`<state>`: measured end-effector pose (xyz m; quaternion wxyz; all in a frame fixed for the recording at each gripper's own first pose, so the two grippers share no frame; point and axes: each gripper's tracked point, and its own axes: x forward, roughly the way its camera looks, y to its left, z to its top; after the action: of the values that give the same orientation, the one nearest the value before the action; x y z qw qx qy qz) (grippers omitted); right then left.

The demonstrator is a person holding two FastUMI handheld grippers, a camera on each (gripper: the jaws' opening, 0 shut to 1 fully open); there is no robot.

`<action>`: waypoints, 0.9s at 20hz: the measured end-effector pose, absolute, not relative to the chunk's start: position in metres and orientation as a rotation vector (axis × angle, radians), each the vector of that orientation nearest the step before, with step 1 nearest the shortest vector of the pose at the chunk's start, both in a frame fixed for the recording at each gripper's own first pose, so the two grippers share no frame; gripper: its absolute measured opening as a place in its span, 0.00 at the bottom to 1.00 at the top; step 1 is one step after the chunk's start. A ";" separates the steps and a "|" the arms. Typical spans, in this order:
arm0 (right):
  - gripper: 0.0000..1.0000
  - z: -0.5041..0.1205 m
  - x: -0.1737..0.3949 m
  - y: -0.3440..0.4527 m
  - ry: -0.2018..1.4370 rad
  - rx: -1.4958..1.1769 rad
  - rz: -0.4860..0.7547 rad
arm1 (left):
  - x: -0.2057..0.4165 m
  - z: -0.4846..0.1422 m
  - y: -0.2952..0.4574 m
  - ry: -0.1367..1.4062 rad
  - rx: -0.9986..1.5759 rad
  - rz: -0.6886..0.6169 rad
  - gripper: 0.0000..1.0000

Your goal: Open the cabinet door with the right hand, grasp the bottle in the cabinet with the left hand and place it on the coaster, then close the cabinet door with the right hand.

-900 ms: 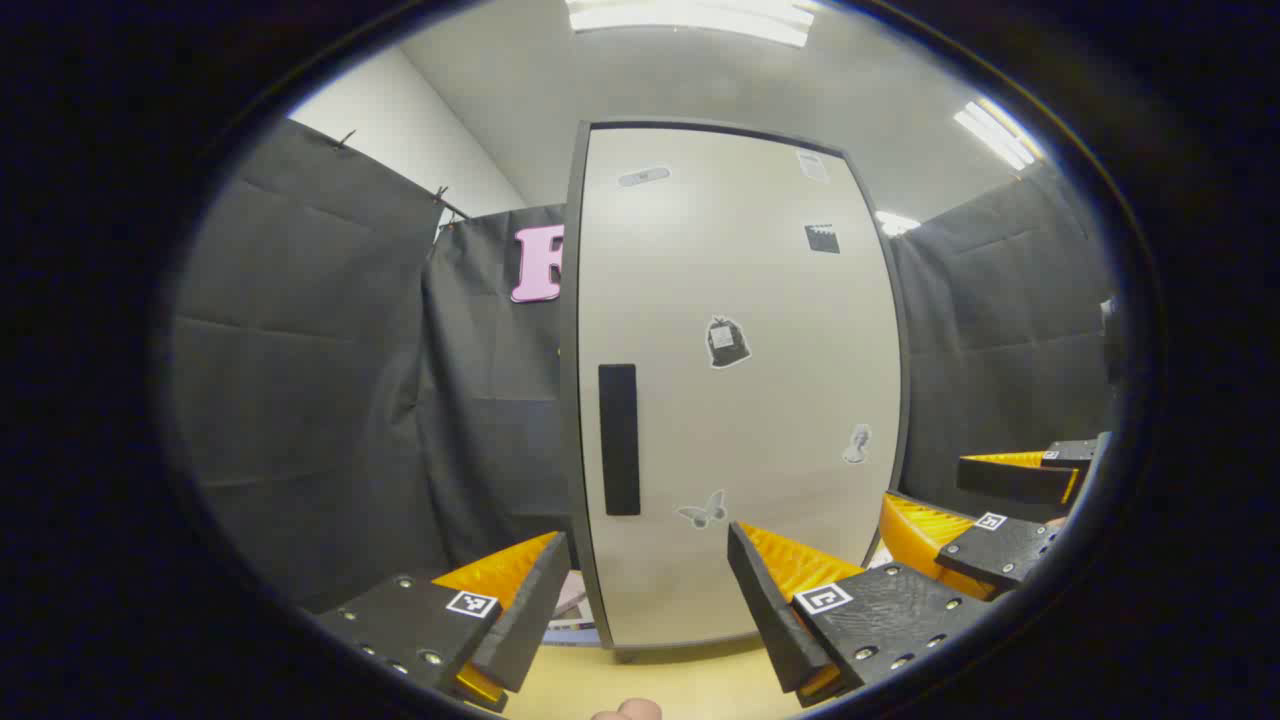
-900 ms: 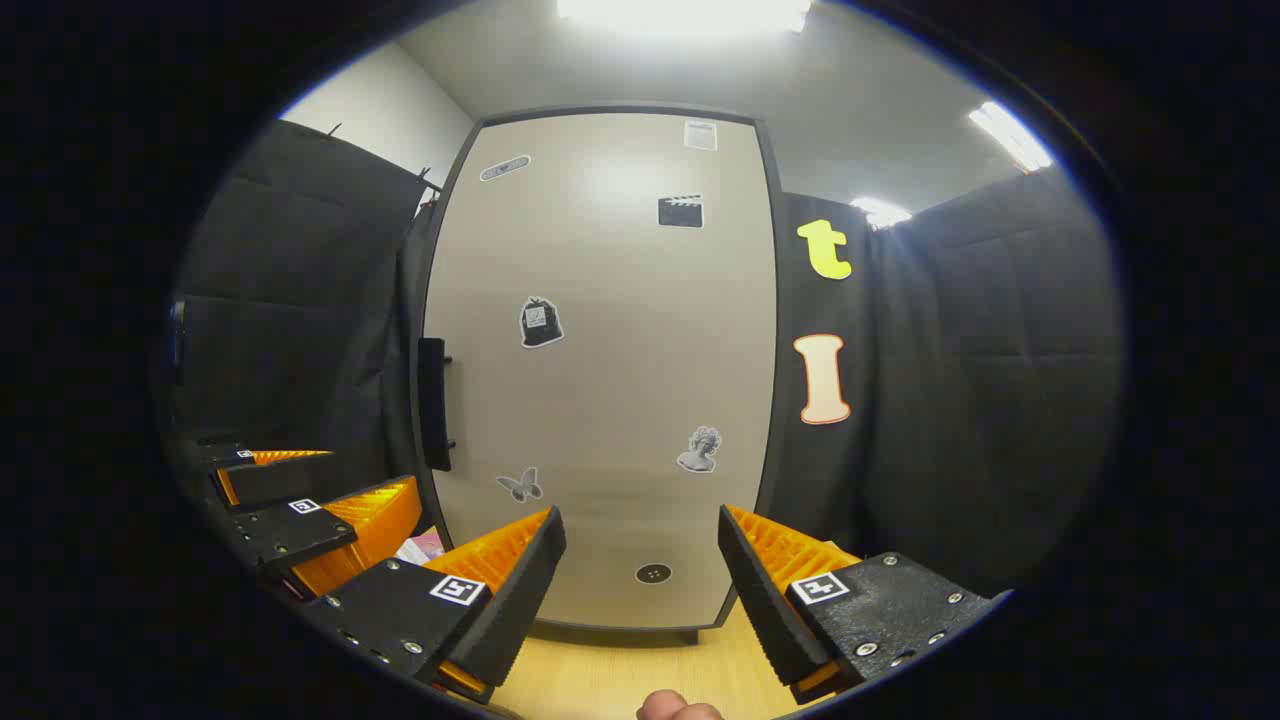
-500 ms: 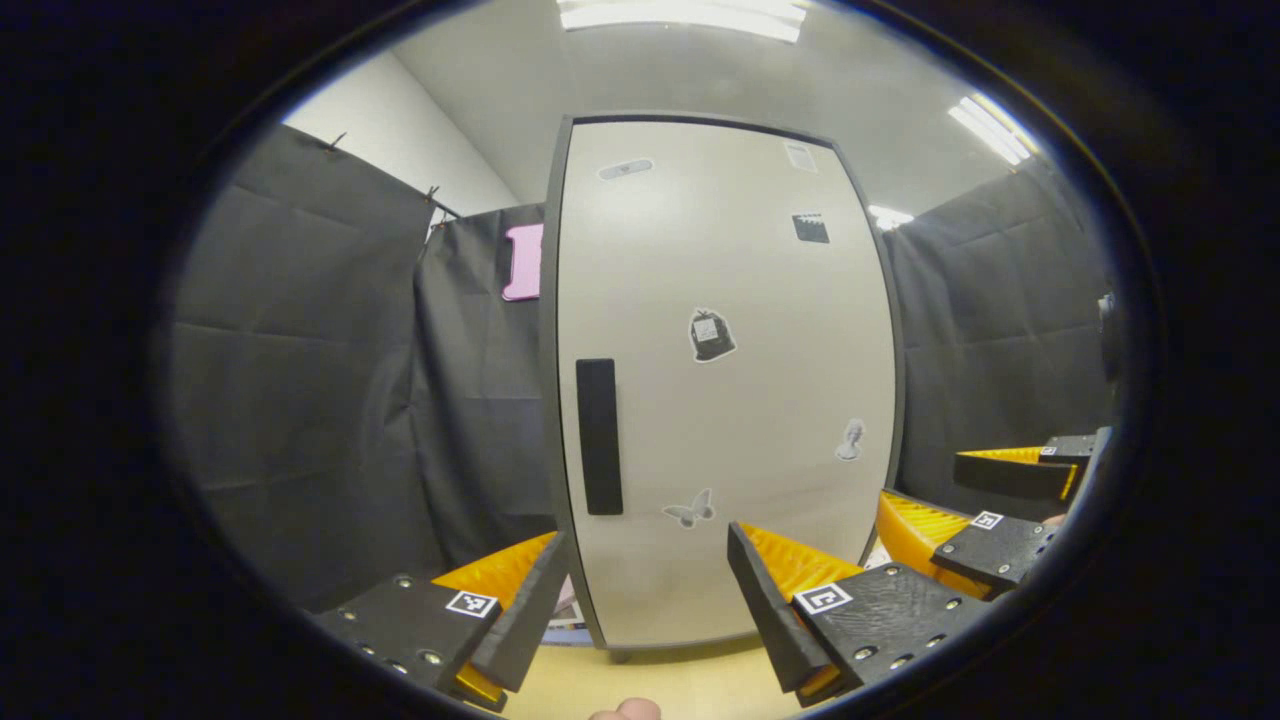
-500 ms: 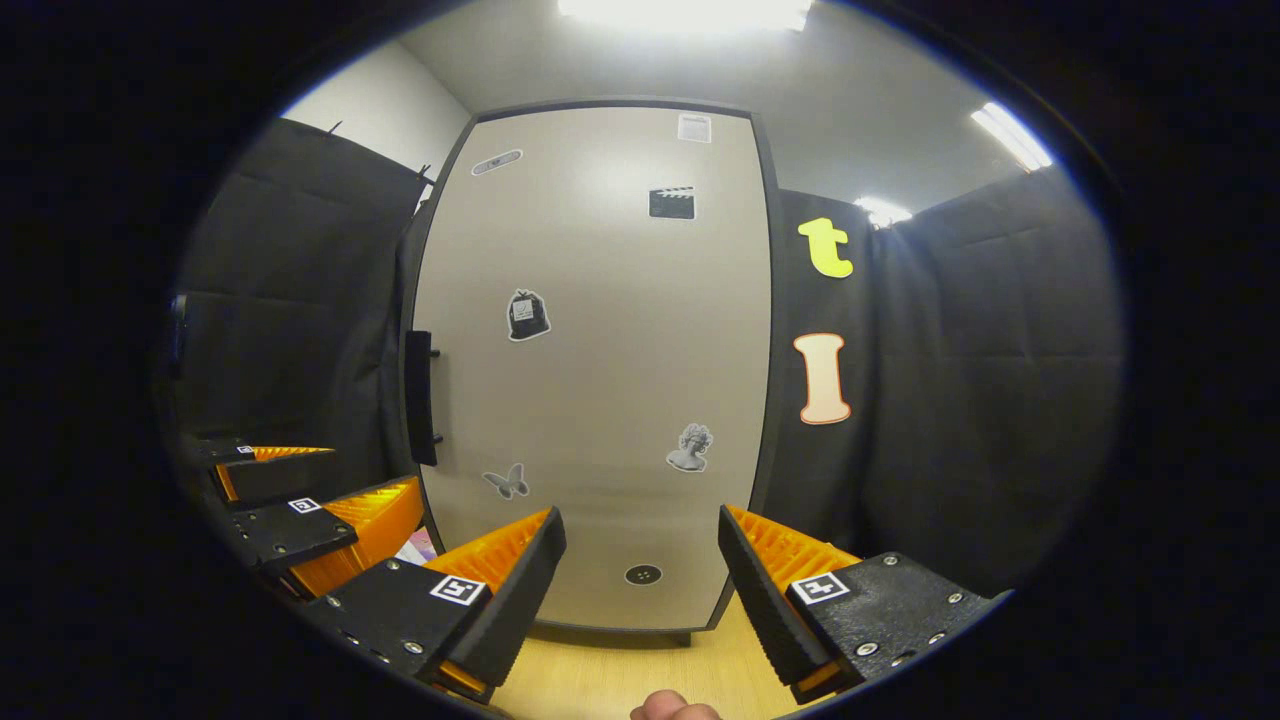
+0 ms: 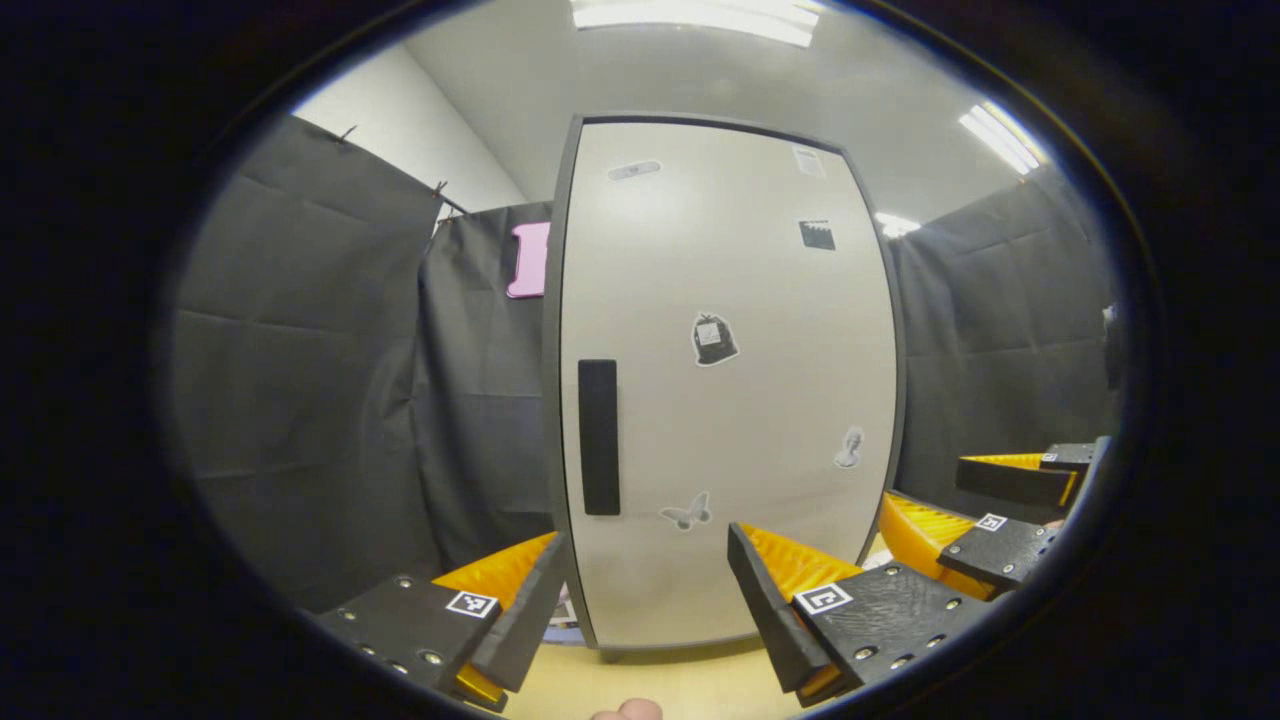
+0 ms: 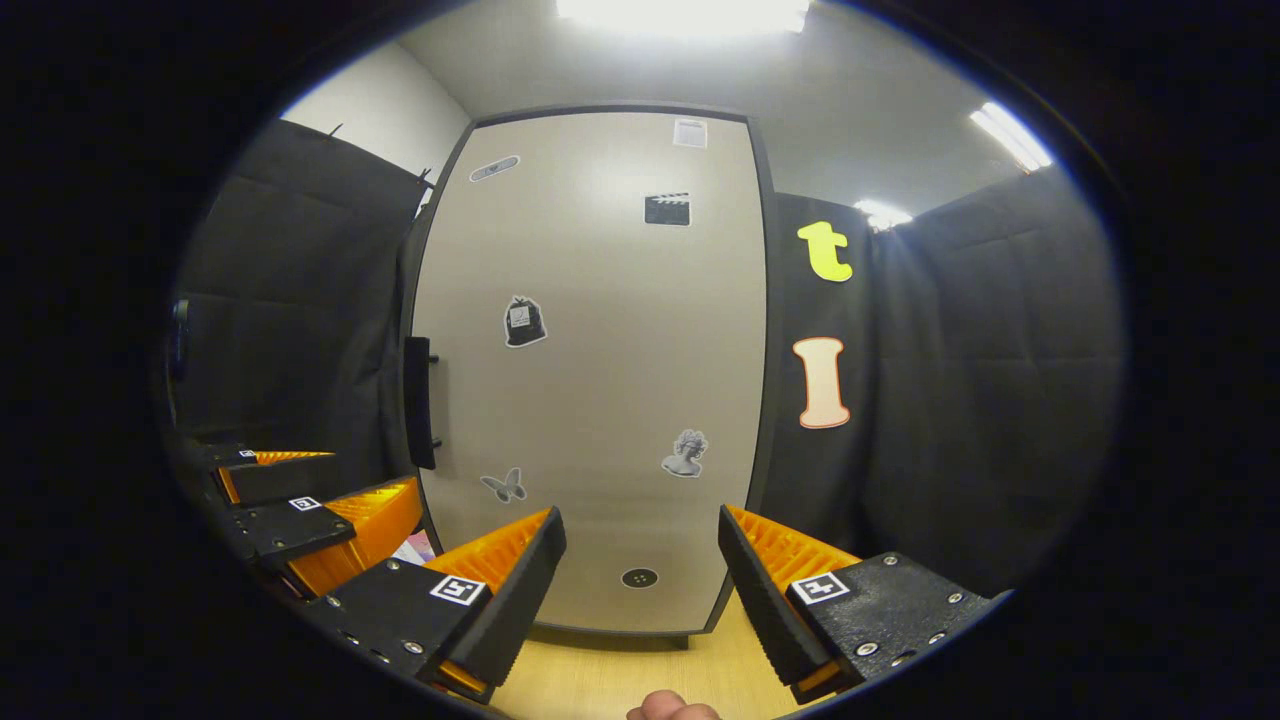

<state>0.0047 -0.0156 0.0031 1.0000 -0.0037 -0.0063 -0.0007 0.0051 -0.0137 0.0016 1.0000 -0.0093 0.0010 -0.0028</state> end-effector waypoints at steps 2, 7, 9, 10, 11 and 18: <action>0.95 0.003 0.005 -0.019 -0.012 -0.005 -0.007 | 0.004 0.002 -0.015 0.000 -0.017 -0.008 0.91; 0.96 0.008 0.010 -0.023 -0.020 -0.005 -0.010 | 0.000 0.005 -0.014 -0.009 -0.013 -0.015 0.96; 0.95 0.015 0.017 -0.021 -0.028 -0.009 -0.002 | -0.005 0.004 -0.009 -0.011 -0.013 -0.012 0.96; 0.95 0.020 0.022 -0.018 -0.035 -0.009 0.005 | -0.009 0.003 -0.003 -0.010 -0.012 -0.006 0.91; 0.96 0.026 0.026 -0.014 -0.046 -0.010 0.014 | -0.014 -0.001 0.004 -0.008 -0.010 0.005 0.91; 0.95 0.066 0.068 0.058 -0.105 -0.006 0.140 | -0.061 -0.026 0.062 0.016 -0.003 0.073 0.92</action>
<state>0.0680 0.0585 0.0664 0.9962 -0.0032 -0.0525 0.0701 -0.0609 0.0618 -0.0258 0.9993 -0.0015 0.0078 0.0365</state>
